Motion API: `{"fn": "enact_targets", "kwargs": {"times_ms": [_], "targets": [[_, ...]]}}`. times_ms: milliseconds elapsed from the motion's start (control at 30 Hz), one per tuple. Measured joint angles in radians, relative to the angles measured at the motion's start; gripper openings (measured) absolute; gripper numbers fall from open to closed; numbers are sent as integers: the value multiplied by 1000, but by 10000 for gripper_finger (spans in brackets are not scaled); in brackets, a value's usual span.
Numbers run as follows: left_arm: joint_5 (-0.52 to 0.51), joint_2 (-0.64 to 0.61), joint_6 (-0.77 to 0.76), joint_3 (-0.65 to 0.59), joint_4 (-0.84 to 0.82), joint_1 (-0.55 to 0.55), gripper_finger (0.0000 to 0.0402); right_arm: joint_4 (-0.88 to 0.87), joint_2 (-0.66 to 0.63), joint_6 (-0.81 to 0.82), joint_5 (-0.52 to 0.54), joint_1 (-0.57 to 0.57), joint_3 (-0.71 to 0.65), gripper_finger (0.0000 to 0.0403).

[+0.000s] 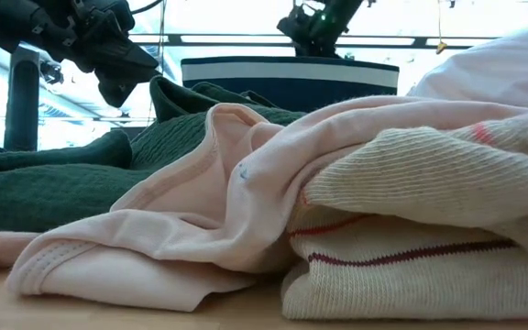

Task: Sort clothes
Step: Put the black jacket into the blue laundry bin, then put the green shirt into the blue laundry bin

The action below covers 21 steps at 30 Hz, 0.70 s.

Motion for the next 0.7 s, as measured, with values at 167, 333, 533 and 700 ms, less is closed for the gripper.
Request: {"fn": "enact_targets", "kwargs": {"times_ms": [167,333,533,700], "targets": [[0,0,0,0,0,0,105,-8,0,57,-53,-12,-82,72],[0,0,0,0,0,0,105,-41,0,79,-130,-31,-92,135],[0,0,0,0,0,0,105,-83,-30,47,-194,-49,-2,187],[0,0,0,0,0,0,105,-168,-51,22,-177,-46,92,197]]}}
